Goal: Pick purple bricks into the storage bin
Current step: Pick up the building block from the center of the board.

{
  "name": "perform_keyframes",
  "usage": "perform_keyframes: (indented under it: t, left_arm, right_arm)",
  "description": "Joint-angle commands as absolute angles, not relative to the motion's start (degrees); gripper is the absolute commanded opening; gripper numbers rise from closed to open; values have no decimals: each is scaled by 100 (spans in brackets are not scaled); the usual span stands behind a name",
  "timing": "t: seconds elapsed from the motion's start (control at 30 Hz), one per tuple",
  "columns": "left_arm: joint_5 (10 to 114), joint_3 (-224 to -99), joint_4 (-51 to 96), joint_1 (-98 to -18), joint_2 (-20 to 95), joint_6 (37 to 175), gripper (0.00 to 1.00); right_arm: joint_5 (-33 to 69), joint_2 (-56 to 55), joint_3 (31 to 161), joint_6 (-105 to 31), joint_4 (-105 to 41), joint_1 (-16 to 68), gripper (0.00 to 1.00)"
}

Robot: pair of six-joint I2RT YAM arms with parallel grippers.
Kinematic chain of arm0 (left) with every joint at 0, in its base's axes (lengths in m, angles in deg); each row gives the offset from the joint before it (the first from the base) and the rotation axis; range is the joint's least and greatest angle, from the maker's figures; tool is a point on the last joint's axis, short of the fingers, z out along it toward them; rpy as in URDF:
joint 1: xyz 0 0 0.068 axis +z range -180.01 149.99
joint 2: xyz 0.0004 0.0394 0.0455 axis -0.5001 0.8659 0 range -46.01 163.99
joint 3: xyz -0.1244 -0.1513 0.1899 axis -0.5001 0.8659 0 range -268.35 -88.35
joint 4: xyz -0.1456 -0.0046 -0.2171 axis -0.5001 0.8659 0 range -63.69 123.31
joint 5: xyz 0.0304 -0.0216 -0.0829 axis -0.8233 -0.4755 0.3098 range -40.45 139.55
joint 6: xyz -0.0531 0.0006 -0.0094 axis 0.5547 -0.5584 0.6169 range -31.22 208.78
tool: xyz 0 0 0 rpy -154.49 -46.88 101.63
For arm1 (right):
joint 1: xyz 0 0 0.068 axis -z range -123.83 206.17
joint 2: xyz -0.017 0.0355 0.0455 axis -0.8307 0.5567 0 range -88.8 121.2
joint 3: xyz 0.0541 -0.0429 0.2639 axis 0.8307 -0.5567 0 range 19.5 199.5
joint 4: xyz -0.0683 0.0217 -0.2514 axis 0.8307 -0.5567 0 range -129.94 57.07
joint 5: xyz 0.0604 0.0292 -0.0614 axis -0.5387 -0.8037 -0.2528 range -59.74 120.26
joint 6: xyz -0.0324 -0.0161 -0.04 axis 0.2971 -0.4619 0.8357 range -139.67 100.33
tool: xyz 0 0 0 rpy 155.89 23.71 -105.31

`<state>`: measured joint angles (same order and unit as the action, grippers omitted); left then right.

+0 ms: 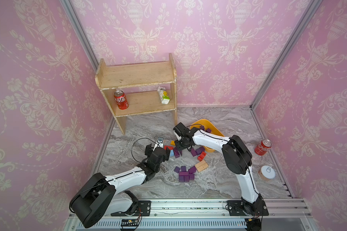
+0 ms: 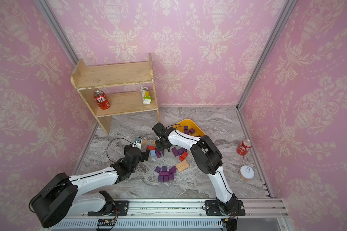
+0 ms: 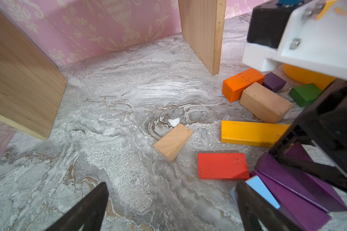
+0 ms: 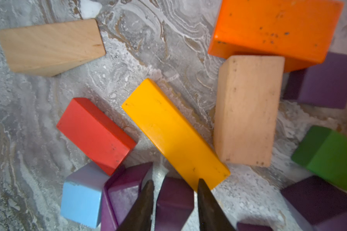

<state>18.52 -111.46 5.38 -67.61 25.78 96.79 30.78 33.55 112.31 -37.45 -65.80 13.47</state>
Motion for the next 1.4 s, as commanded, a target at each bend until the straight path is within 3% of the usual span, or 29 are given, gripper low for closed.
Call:
perform_keyframes:
  t: [0.0, 0.57, 0.67, 0.8, 1.07, 1.37]
  left_arm:
    - [1699, -11288, 671, -6710, 2581, 9760, 99]
    - [1723, -11323, 715, -6709, 2610, 9774, 99]
    - [1728, -11322, 724, -6710, 2606, 9774, 99]
    - [1732, -11330, 719, -6709, 2604, 9783, 99]
    - [1733, -11322, 726, -6703, 2615, 9781, 99]
    - [1771, -11337, 726, -6707, 2641, 9814, 99]
  right_arm:
    - [3125, 3192, 10914, -3827, -6768, 1310, 37]
    - [3172, 3318, 11061, -3795, -6732, 1310, 35]
    - [3205, 3257, 11042, -3778, -6739, 1306, 30]
    - [3227, 2950, 10749, -3730, -6465, 1311, 25]
    - [3482, 2219, 10738, -3594, -6629, 1413, 24]
    - [3434, 1239, 10490, -3488, -6642, 2350, 22]
